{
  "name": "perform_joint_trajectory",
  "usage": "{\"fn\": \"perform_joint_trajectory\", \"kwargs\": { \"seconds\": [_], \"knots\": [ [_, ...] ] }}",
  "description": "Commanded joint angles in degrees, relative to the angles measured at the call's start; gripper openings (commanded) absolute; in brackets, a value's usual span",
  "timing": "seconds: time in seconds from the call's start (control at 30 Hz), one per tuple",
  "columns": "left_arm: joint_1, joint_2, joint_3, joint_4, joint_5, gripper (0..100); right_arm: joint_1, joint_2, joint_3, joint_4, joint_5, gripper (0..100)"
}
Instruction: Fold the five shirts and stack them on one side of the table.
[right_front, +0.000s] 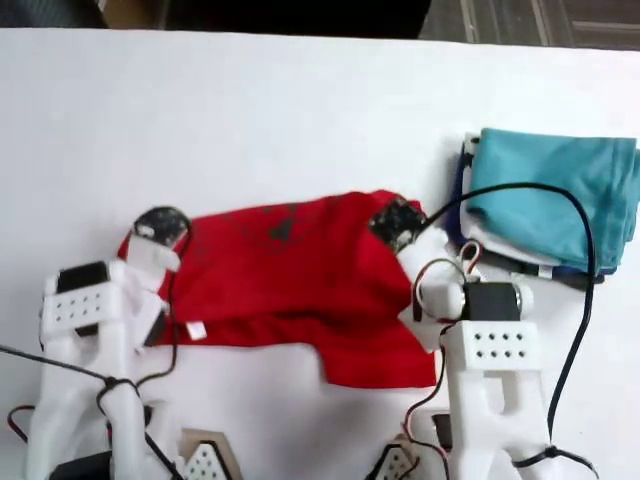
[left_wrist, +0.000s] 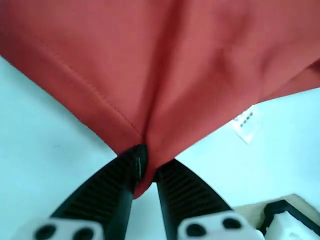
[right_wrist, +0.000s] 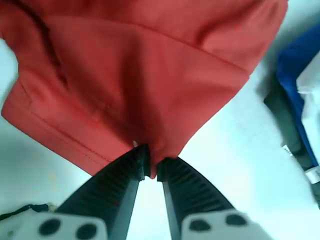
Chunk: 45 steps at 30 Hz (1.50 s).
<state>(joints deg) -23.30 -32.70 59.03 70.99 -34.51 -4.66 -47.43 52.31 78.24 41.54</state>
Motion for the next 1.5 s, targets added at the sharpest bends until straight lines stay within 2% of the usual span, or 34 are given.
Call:
{"fn": "perform_joint_trajectory", "kwargs": {
  "seconds": [0.0, 0.27, 0.57, 0.73, 0.87, 0.97, 1.1, 1.3, 1.37, 1.47],
  "knots": [
    [-0.4, -1.4, 1.8, -3.4, -0.6, 3, 0.3, -1.7, 1.2, -0.7, 0.6, 2.1],
    [-0.4, -1.3, 5.1, -11.9, -0.5, 3, 0.3, -1.7, 6.2, -4.4, 0.6, 2.1],
    [-0.4, -1.3, 5.2, -12.0, -0.8, 3, 0.3, -1.7, 7.2, -4.4, 0.6, 2.1],
    [-0.5, -1.3, 8.1, -13.1, -5.7, 3, 0.3, -1.7, 7.2, -4.2, 0.6, 2.3],
    [-0.7, -1.3, 8.1, -12.8, -6.1, 14, 0.3, -1.7, 7.0, -3.7, 0.6, 3.3],
    [-0.7, -1.8, 7.3, -12.7, -5.9, 23, 0.3, -1.7, 5.5, -1.4, 0.6, 12.0],
    [-0.8, -1.8, -1.5, -5.4, -5.7, 21, 0.2, -1.7, 0.4, 1.5, 0.6, 24.1],
    [-0.8, -1.4, -26.3, 10.8, -5.9, 21, 0.3, -1.5, -12.4, 2.0, 0.2, 24.7],
    [-0.7, -1.2, -33.7, 13.4, -5.7, 21, 0.3, -1.1, -14.9, -0.2, 0.1, 24.7],
    [-0.2, 0.8, -40.1, 13.1, -4.7, 21, 0.1, 1.4, -14.6, -7.4, 0.1, 24.7]
  ]
}}
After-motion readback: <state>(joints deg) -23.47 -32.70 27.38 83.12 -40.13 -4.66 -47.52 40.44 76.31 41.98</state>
